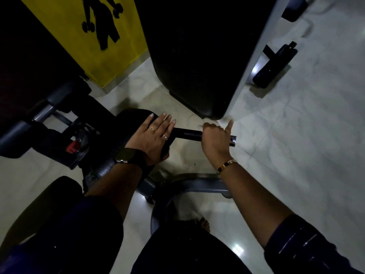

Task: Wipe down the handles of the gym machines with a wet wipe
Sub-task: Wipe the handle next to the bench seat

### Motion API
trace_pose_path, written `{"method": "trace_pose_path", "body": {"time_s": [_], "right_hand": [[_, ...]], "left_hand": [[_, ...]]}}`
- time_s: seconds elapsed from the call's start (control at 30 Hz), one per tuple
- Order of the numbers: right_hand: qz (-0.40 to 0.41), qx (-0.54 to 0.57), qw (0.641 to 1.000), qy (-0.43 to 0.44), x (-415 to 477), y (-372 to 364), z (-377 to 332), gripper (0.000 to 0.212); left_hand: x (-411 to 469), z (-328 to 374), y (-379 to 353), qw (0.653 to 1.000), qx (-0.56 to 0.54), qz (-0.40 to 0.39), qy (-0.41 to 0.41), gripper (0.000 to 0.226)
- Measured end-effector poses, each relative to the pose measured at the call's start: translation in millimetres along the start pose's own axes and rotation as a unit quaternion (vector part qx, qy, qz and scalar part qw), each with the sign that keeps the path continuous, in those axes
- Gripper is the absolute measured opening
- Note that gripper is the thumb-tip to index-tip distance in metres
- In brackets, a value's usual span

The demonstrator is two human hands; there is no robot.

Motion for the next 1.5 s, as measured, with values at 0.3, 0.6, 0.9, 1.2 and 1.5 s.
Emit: {"method": "trace_pose_path", "body": {"time_s": [0.3,0.6,0.9,1.2,1.5], "right_hand": [[-0.090,0.102,0.984,0.114,33.3,-1.5,-73.1,0.027],[0.079,-0.100,0.916,0.380,-2.5,-31.6,-33.3,0.048],[0.205,-0.231,0.834,0.458,-39.1,-42.5,51.8,0.041],[-0.094,0.449,0.885,-0.075,-66.3,-96.6,18.6,0.028],[-0.168,0.910,0.215,-0.312,-26.6,-76.3,-54.3,0.029]], "left_hand": [[-1.9,-2.7,5.7,1.000,0.013,0.004,0.001,0.091],[-1.3,-1.1,-0.4,1.000,0.006,-0.006,0.003,0.085],[-1.2,-1.9,2.6,1.000,0.001,-0.001,0.008,0.079],[-1.8,-0.4,3.5,1.000,0.000,0.002,0.001,0.085],[0.2,-0.8,-0.8,1.000,0.007,-0.012,0.003,0.087]]}}
Point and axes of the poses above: each hand's wrist, its own x-axis towards the middle knuckle, its own y-axis out of the back of the hand, z = x × y, the point moved 4 cm from there along x, towards the middle knuckle, and after that the axes turned 2 degrees about -z, right-handed, at the moved point
